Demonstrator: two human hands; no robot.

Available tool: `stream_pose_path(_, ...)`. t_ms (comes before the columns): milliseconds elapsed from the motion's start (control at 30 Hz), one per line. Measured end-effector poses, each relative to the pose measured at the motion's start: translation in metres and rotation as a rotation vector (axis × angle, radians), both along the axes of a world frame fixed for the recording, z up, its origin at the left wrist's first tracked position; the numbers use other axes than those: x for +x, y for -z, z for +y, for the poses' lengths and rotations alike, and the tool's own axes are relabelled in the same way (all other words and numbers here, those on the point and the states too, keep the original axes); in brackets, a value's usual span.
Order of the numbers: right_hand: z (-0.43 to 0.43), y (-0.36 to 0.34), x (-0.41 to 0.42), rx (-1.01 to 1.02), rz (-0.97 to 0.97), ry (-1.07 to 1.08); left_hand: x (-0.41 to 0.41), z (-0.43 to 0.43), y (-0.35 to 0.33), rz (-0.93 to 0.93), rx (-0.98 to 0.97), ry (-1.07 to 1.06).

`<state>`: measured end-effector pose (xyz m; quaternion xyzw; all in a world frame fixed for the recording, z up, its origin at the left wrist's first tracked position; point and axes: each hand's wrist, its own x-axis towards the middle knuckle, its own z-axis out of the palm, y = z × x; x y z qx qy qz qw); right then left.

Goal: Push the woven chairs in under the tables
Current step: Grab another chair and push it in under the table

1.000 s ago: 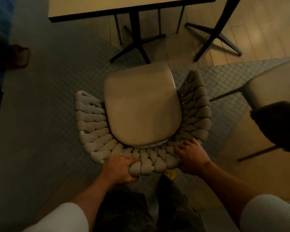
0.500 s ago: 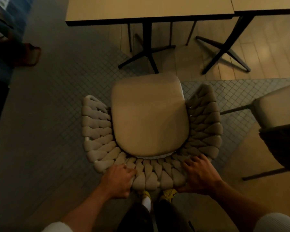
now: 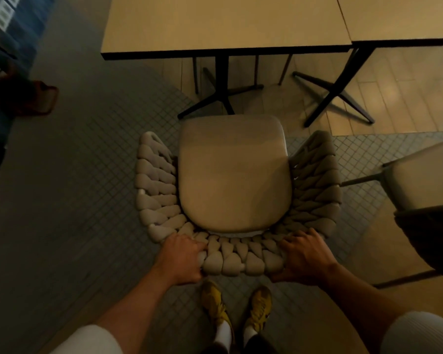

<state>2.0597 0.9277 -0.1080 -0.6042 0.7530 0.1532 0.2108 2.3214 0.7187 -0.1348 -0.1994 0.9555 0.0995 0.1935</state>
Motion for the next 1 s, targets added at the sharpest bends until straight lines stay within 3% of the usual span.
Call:
stream_pose_path(300,-0.023,0.0,-0.023,0.059,-0.001,-0.003,-0.029,-0.017,-0.012,0.061,-0.015,-0.004)
stream_pose_path(1000,-0.077,0.006,-0.086,0.079,-0.015,-0.023,-0.091,-0.064,-0.018,-0.054,-0.056,-0.01)
